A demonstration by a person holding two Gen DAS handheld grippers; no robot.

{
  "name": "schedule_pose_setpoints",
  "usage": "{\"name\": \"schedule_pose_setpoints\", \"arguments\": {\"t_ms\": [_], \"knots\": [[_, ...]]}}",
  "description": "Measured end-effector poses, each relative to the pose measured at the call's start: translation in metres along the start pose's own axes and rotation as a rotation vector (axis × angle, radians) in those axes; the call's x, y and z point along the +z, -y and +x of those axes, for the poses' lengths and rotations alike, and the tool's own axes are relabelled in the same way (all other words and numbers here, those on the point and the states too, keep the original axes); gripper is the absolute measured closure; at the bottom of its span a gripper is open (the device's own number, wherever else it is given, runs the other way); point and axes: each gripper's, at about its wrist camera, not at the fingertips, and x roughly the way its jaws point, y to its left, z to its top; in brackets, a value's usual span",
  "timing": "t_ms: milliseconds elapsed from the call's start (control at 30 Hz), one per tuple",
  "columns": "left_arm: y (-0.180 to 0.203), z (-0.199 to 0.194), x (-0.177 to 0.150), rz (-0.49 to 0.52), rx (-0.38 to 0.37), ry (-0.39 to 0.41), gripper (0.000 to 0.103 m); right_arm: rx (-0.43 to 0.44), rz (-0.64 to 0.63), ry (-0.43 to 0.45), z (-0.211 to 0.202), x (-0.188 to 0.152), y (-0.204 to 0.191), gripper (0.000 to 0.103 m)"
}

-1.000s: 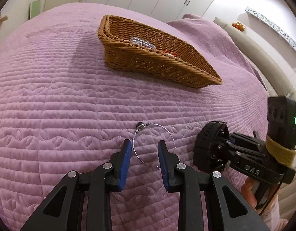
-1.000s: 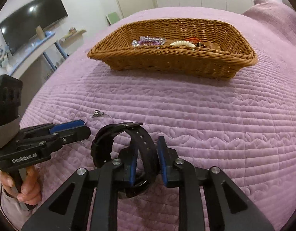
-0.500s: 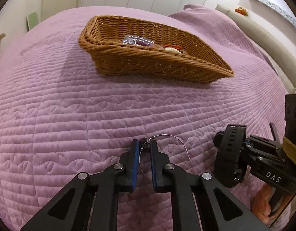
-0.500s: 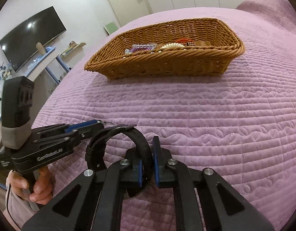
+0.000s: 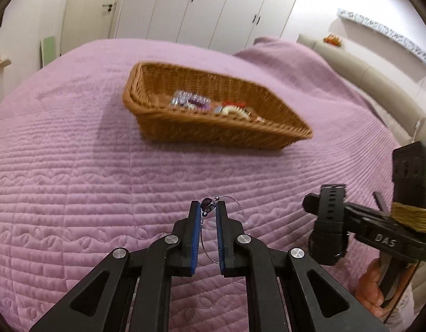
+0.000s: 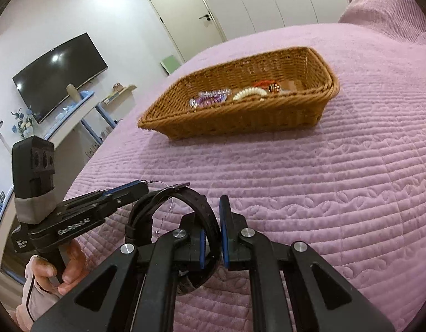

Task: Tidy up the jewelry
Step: 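Carry the wire bracelet and black watch into the basket and release both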

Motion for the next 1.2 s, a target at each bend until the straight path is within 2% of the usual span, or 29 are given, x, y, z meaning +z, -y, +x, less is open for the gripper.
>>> {"name": "schedule_pose_setpoints", "arguments": {"t_ms": [333,533,667,767,900,1033,1200], "knots": [[0.009,-0.042,0.016,0.006,-0.076,0.116,0.092,-0.032,-0.012,0.042,-0.026,0.016,-0.009,0.091],[0.028,-0.073,0.057,0.067,-0.094,0.211,0.092,-0.044,-0.040,0.096,-0.050,0.054,-0.020,0.091],[0.033,-0.071,0.094,0.083,-0.092,0.256,0.092,-0.084,-0.079,0.127,-0.053,0.093,-0.024,0.091],[0.030,-0.059,0.119,0.062,-0.092,0.280,0.092,-0.124,-0.103,0.137,-0.043,0.123,-0.022,0.091],[0.018,-0.024,0.148,0.007,-0.059,0.281,0.092,-0.176,-0.079,0.120,-0.016,0.157,-0.006,0.091],[0.003,0.019,0.158,-0.028,-0.011,0.249,0.092,-0.217,-0.025,0.067,0.023,0.180,0.022,0.091],[-0.015,0.066,0.153,-0.058,0.008,0.190,0.092,-0.270,0.010,-0.050,0.081,0.191,0.048,0.091]]}}
